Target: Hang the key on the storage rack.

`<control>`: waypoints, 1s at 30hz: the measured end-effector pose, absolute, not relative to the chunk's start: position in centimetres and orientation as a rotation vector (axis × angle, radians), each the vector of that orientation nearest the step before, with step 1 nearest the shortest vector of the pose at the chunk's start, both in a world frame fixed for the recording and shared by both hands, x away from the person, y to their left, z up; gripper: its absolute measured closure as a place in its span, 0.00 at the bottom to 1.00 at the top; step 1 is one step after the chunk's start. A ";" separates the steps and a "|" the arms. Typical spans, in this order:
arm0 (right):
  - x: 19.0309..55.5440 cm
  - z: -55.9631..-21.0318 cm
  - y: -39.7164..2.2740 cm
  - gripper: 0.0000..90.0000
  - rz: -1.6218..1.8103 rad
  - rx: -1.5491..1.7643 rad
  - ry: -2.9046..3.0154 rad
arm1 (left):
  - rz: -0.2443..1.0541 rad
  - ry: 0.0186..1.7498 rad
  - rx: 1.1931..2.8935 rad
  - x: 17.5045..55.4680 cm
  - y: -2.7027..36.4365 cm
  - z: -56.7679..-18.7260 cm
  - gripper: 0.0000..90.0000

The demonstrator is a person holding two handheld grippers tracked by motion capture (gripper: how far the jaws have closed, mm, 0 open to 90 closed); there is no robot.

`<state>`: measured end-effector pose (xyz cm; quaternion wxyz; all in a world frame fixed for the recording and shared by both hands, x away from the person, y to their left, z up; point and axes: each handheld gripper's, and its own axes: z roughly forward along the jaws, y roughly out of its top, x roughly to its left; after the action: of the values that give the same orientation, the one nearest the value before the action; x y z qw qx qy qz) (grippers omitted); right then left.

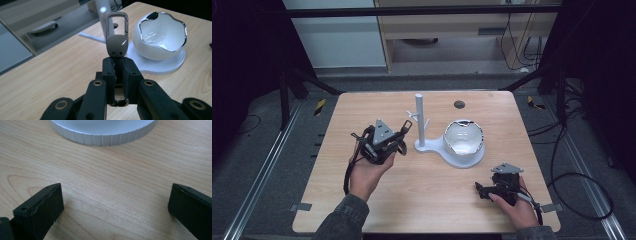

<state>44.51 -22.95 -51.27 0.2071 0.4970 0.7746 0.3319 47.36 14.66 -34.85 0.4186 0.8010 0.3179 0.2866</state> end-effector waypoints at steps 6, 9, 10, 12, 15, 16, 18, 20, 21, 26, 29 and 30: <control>44.5 -51.3 -22.9 0.00 0.925 1.384 2.157 | 0.714 0.806 1.975 47.2 14.1 -34.5 0.90; 44.5 -51.3 -22.9 0.00 0.921 1.380 2.156 | 0.731 0.822 1.980 47.7 13.9 -34.4 0.90; 44.6 -51.4 -23.0 0.00 0.916 1.363 2.155 | 0.728 0.836 1.970 47.9 14.0 -34.4 0.90; 44.6 -51.3 -23.0 0.00 0.918 1.370 2.154 | 0.722 0.845 1.959 48.4 14.2 -34.4 0.90; 44.6 -51.3 -23.0 0.00 0.918 1.372 2.154 | 0.717 0.862 1.955 49.0 14.3 -34.6 0.90; 44.6 -51.3 -22.9 0.00 0.919 1.371 2.154 | 0.711 0.867 1.949 49.1 14.4 -34.6 0.90; 44.6 -51.3 -22.9 0.00 0.918 1.373 2.153 | 0.696 0.877 1.949 49.2 14.4 -34.7 0.90; 44.6 -51.3 -22.9 0.00 0.922 1.383 2.154 | 0.694 0.878 1.947 49.4 14.4 -34.7 0.90; 44.7 -51.3 -22.9 0.00 0.917 1.371 2.153 | 0.692 0.878 1.945 49.5 14.3 -34.8 0.90; 44.6 -51.3 -22.9 0.00 0.921 1.381 2.153 | 0.692 0.885 1.949 50.0 14.0 -35.1 0.90; 44.7 -51.3 -22.9 0.00 0.920 1.378 2.152 | 0.692 0.894 1.953 50.3 13.9 -35.3 0.90; 44.6 -51.3 -22.9 0.00 0.921 1.381 2.154 | 0.692 0.898 1.953 50.4 13.9 -35.3 0.90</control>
<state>44.65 -22.86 -51.27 0.2097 0.4965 0.7744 0.3313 50.42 13.87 -35.35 0.4275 0.7818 0.3595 0.2770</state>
